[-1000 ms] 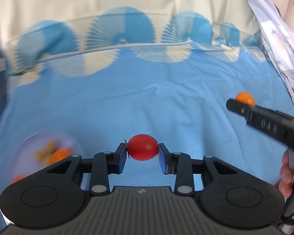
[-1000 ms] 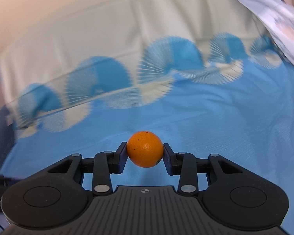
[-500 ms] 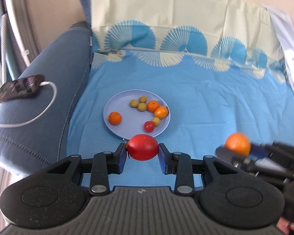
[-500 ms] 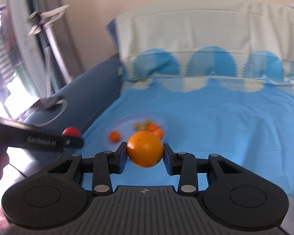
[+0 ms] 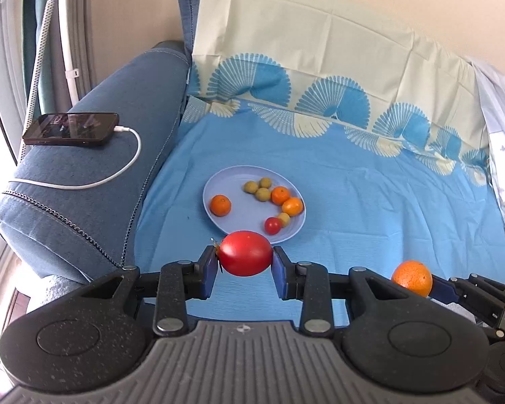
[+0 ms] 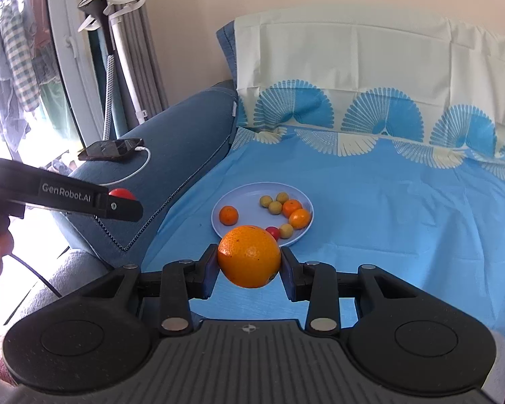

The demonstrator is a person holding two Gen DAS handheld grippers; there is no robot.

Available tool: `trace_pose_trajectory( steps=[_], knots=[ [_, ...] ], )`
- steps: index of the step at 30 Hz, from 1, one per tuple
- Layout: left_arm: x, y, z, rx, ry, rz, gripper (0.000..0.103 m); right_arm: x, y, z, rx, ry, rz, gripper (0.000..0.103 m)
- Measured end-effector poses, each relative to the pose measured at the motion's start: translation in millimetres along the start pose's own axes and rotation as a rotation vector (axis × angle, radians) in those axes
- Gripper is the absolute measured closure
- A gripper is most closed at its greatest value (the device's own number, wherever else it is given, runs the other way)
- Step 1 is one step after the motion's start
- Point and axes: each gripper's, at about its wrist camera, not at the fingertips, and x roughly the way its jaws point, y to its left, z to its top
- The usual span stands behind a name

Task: Organize fruits
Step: 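Carry both fruits onto the blue plate and open both tools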

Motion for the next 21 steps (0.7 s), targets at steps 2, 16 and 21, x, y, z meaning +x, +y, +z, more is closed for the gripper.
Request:
trace_pose_trajectory(
  steps=[2,16,21],
  knots=[
    [-0.6,3.9,-0.6,-0.007,-0.001,-0.001,0.065,0.9,3.1,-0.1,-0.015,0.003,0.000,0.063],
    [18.7,11.3,4.4,-0.024,0.028,-0.010,0.065,18.0,4.1,1.5,-0.039,0.050,-0.006,0.063],
    [29.4,16.2,9.7,-0.033,0.042,-0.003,0.065,29.0,1.2,4.8,-0.030,0.068,-0.010,0.063]
  ],
)
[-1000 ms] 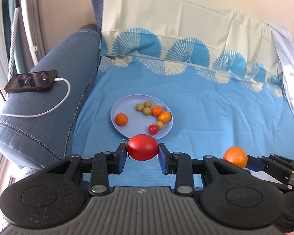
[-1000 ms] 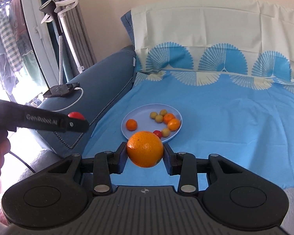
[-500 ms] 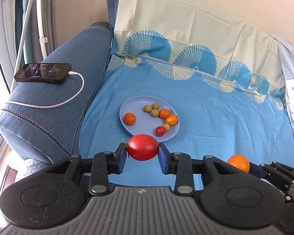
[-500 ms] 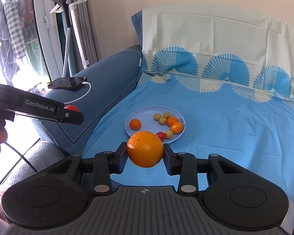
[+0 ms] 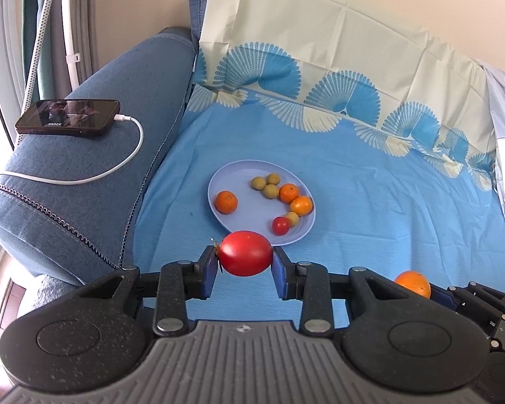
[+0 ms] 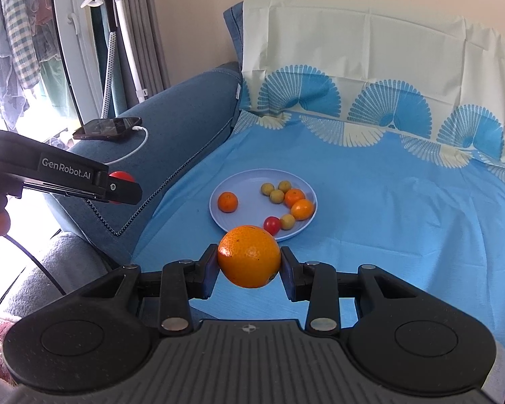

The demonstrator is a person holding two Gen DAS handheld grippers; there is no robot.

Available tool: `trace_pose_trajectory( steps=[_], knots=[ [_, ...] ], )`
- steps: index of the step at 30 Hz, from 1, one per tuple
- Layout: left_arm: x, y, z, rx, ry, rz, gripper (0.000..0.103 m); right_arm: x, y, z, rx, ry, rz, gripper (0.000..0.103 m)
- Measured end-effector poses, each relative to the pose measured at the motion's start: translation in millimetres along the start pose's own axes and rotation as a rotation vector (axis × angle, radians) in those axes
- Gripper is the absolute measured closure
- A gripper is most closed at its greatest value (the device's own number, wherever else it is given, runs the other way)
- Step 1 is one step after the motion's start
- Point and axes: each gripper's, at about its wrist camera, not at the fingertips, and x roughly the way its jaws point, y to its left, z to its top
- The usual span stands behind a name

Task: Organize fruits
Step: 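Carry both fruits onto the blue plate and open both tools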

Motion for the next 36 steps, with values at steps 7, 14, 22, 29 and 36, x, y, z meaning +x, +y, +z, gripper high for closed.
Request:
trace_pose_trajectory(
  steps=[7,14,22,29,36],
  knots=[
    [22.0,4.2,23.4,0.002,0.002,0.008,0.065,25.0,-8.7,11.8,0.004,0.014,-0.010,0.063],
    [71.4,-0.2,53.9,-0.002,0.034,0.013,0.065,75.1,-20.0,25.1,0.009,0.059,-0.005,0.063],
    [145.4,-6.6,73.5,0.011,0.115,0.009,0.065,137.5,-23.0,37.2,-0.007,0.109,0.012,0.063],
    [200.7,-6.7,81.8,0.024,0.167,0.027,0.065,190.4,-34.0,46.0,-0.061,0.130,-0.009,0.063],
    [233.6,-8.3,85.6,0.042,0.187,0.052,0.065,229.2,-36.3,45.6,-0.095,0.167,0.003,0.063]
  ],
)
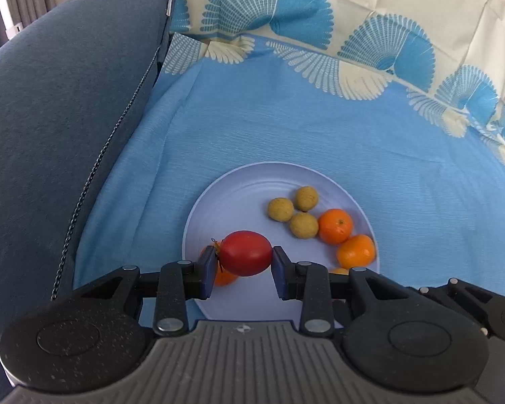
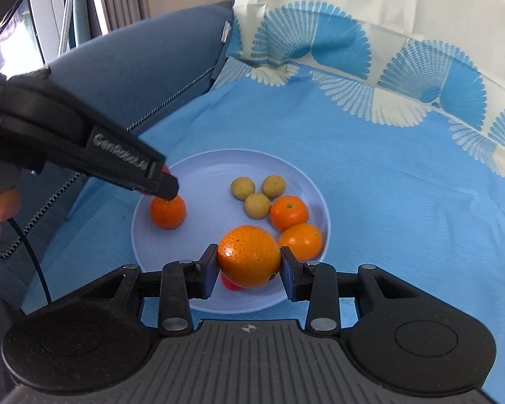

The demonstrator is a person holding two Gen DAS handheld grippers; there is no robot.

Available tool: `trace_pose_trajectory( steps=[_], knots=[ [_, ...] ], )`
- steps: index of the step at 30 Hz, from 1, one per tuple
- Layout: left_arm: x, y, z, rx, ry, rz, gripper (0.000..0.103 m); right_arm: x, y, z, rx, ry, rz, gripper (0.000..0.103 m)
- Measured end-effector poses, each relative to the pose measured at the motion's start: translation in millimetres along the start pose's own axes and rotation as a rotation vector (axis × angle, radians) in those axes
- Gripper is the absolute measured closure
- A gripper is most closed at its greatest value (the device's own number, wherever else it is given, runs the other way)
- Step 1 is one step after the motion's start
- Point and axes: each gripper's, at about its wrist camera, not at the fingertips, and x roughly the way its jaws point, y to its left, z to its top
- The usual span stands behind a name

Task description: Organize fruits

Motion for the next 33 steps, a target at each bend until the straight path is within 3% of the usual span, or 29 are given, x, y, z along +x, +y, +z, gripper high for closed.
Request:
trace_pose_trajectory(
  steps=[3,4,5,6,9,15,25,33],
  knots=[
    [8.3,-0.6,2.6,0.021,0.006,0.008,0.055,10.7,2.6,1.9,-0.005,0.016,0.003,0.063],
    [7.9,0.4,3.1,0.022,0.006,0.004,0.034,12.6,3.7,2.9,-0.010,0.015,0.002,0.063],
    [5.6,2.1,3.5,0.017,-0.005,0.000,0.008,13.7,5.1,4.2,-0.018,0.012,0.001,0.054],
    [2.2,4.1,3.5,0.004,-0.022,0.001,0.000,13.1,6.1,5.8,-0.027,0.005,0.005,0.041],
    [-12.9,8.9,1.0,-0.021,-0.044,-0.004,0.000,6.1,8.1,11.6,-0.050,-0.022,0.014,0.024],
    [-54.7,14.9,-20.4,-0.041,-0.031,0.061,0.000,-34.9,9.8,6.2,-0.018,-0.022,-0.012,0.010],
    [-123.7,14.6,-76.4,-0.045,-0.036,0.125,0.000,-109.8,24.2,-34.0,0.081,-0.048,-0.131,0.001],
    [-156.9,6.5,-93.2,-0.036,-0.078,0.144,0.000,-145.6,30.3,-52.1,0.099,-0.092,-0.154,0.001]
  ],
)
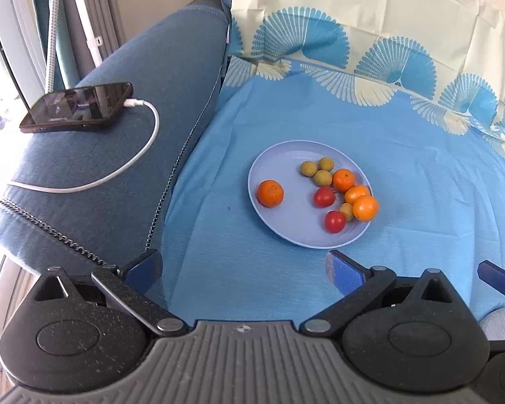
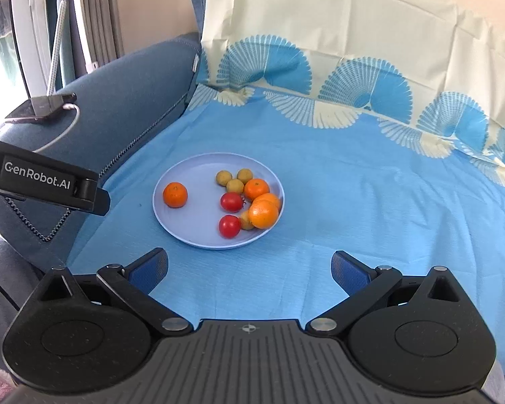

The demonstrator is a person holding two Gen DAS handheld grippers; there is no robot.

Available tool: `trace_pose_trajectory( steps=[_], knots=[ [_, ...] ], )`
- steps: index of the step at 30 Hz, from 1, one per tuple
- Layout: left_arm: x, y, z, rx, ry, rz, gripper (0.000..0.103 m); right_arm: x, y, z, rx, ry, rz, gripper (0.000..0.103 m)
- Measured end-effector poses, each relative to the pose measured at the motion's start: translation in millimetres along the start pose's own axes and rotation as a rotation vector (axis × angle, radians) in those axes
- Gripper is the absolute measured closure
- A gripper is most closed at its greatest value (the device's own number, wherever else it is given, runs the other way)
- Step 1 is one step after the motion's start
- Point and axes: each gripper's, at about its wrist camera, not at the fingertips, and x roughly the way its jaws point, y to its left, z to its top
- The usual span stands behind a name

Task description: Organize fruits

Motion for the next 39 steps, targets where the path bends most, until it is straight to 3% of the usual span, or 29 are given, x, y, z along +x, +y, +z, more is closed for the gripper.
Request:
trace_pose_trajectory(
  steps=[21,39],
  knots=[
    [-20.5,-15.6,-9.5,0.080,-0.060,0.062,0.000,-28.4,1.2,-6.9,0.011,-0.056,-0.037,0.001],
    [-15.6,-16.0,-9.6,0.089,-0.041,0.076,0.000,-26.5,2.0,-7.3,0.016,-0.052,-0.039,0.001]
  ],
)
